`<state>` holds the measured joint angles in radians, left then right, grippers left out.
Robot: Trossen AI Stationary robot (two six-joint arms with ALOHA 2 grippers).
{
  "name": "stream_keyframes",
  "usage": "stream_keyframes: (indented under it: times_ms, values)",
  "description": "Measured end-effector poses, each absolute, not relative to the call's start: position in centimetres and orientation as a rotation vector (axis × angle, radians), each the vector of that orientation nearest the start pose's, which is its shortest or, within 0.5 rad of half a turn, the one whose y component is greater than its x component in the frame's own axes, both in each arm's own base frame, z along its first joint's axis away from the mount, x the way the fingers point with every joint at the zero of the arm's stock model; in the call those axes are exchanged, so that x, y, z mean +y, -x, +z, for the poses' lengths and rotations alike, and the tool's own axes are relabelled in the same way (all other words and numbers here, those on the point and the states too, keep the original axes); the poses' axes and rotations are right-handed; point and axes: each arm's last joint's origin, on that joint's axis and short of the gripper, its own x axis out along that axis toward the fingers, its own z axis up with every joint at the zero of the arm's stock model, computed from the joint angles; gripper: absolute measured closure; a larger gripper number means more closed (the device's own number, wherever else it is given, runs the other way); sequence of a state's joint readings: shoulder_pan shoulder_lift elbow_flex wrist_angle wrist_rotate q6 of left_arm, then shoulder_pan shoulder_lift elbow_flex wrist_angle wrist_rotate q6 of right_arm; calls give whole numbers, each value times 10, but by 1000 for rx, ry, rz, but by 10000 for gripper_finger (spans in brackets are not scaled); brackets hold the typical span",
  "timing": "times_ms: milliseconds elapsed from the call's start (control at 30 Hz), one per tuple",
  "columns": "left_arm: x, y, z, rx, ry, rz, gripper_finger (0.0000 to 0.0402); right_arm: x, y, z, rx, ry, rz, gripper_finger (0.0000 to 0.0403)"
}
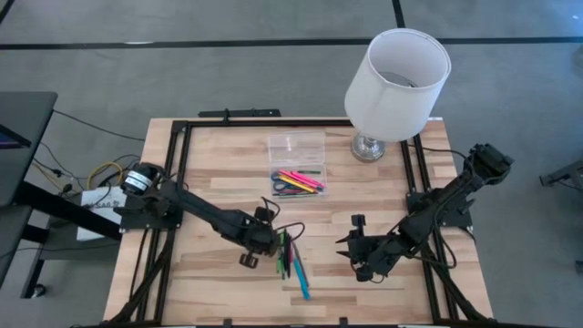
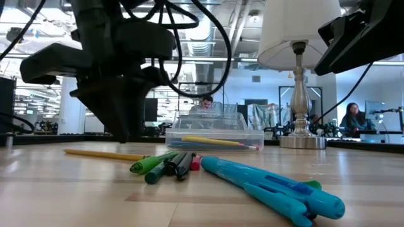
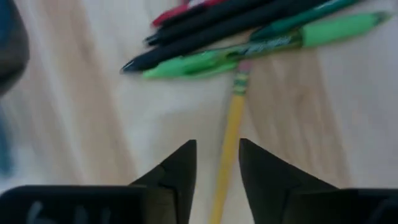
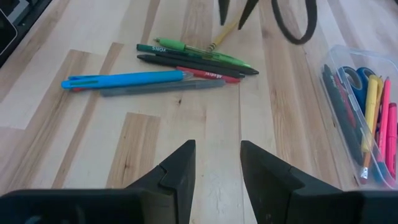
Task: Pick & place school supplies into a supply box
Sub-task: Put the yellow pencil into the supply box
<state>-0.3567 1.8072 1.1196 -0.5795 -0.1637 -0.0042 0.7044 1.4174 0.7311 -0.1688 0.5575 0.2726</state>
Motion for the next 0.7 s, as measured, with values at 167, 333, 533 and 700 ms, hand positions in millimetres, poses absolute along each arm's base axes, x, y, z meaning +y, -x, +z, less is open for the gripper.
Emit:
stream_keyframes:
  times_ms: [167,333,533,700]
  values:
    - [-105,-316,145,1250,-273,-196,264,162,-214,186,697,243,42,282]
    - [-99,-308,135,1267,-254,-187,268,162,-214,186,701,237,40,282]
    - [-92,-300,124,1305,-185,-157,332,162,-214,186,701,236,40,282]
    - [-91,-296,120,1302,-146,-103,390,162,-214,186,701,236,40,282]
